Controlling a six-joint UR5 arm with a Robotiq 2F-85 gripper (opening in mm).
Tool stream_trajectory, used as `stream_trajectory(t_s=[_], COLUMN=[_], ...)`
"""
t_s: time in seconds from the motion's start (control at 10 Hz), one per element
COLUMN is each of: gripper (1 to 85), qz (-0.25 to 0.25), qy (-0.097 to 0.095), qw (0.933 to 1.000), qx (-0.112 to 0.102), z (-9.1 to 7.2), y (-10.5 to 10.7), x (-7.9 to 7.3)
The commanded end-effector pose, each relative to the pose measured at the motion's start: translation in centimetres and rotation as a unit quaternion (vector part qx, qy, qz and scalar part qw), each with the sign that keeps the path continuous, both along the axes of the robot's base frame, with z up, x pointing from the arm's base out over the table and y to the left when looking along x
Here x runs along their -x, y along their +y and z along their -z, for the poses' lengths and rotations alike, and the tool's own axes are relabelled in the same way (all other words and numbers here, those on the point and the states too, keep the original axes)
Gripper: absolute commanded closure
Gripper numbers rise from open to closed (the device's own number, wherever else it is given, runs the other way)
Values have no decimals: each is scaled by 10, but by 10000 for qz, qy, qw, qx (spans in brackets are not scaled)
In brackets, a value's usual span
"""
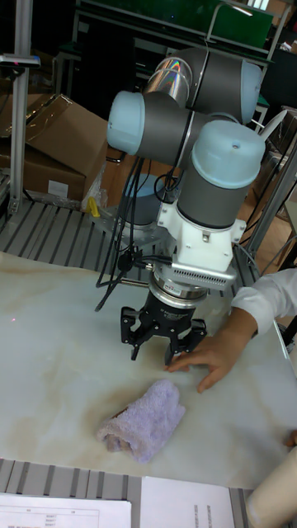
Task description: Clean the table with a cloth
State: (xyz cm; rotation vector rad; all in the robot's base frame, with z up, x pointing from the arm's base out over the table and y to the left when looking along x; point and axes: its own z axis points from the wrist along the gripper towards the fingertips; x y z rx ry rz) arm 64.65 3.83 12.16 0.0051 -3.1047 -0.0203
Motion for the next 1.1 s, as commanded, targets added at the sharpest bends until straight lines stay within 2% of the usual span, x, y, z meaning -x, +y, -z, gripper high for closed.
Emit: stream_trajectory(t_s=[0.0, 0.2, 0.4, 0.8, 1.0], gripper=[303, 303, 303, 303, 303], qz=[-34, 53, 94, -60, 27], qy=[32, -73, -165, -153, -204], qw=[9999, 9997, 9997, 9997, 9995], qx=[-141, -214, -183, -187, -239], z=[0, 17, 34, 33, 32], y=[8, 21, 29, 28, 34], x=[-2, -17, -33, -35, -37])
